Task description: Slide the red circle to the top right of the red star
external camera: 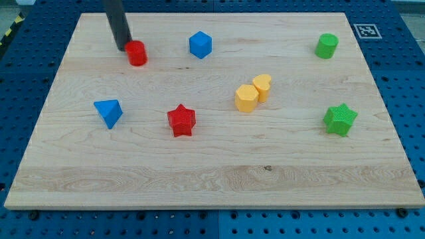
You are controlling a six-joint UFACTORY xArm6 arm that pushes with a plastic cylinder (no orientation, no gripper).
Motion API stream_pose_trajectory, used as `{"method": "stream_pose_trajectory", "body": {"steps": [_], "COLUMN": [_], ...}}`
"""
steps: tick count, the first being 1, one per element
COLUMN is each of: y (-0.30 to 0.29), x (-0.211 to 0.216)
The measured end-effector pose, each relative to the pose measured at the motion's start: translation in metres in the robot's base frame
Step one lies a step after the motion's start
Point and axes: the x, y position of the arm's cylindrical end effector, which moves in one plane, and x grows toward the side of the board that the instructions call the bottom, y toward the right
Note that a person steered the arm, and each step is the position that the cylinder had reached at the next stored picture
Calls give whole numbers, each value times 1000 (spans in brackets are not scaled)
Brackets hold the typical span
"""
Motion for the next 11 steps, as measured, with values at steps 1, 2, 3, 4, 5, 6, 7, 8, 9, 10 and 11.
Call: {"method": "stream_pose_trajectory", "body": {"steps": [1, 2, 3, 4, 5, 6, 7, 8, 9, 10, 11], "y": [77, 90, 74, 79, 96, 97, 89, 104, 137, 139, 122], "x": [64, 78, 65, 56, 72, 100, 93, 78, 81, 104, 129]}}
